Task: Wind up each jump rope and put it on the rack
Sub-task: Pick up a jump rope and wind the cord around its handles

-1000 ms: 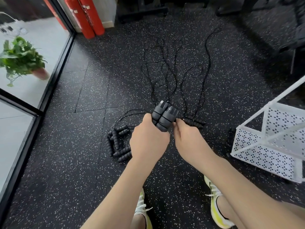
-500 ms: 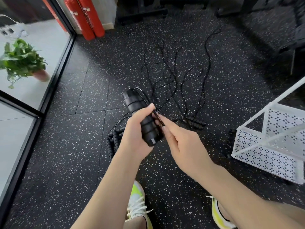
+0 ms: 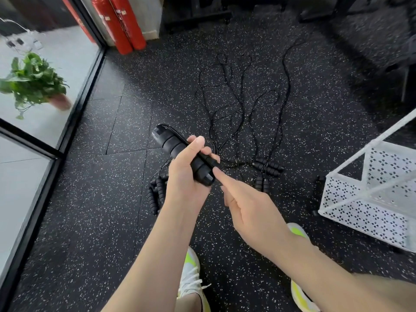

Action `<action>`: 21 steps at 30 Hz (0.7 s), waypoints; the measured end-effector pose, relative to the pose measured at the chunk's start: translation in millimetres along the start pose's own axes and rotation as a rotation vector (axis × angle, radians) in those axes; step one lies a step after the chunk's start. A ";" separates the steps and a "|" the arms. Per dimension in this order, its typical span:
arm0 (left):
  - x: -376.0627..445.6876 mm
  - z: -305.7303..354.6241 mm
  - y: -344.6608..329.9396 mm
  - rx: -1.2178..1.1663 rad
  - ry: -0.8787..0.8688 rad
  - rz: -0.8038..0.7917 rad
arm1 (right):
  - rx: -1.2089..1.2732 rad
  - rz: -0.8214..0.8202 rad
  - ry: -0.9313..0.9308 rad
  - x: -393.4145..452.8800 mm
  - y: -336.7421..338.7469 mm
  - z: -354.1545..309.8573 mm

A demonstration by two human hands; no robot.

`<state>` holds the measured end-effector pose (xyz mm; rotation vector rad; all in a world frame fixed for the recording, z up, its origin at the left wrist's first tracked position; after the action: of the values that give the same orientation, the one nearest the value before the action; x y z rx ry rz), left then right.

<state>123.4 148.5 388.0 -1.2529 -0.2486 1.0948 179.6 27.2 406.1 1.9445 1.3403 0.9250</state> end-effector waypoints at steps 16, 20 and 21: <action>-23.8 -39.7 -16.2 0.301 -0.070 -0.005 | 0.857 0.077 -0.778 6.3 -2.8 40.4; -37.9 -51.1 -28.9 0.488 -0.184 -0.083 | 0.935 0.144 -0.878 3.3 -1.5 53.1; -40.4 -53.8 -31.4 0.499 -0.195 -0.099 | 0.950 0.162 -0.892 2.0 -1.3 56.9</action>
<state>156.3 86.1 411.1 -0.6845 -0.1675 1.1079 225.5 24.7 372.5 2.6484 1.1095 -0.6760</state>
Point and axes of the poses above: each hand's wrist, its own x-axis towards the middle knuckle, its own y-axis out of the back of the hand, z = x × y, the point moved 8 cm from there along x, towards the middle knuckle, and after that the axes turned 12 degrees about -x, right-handed, at the moved point
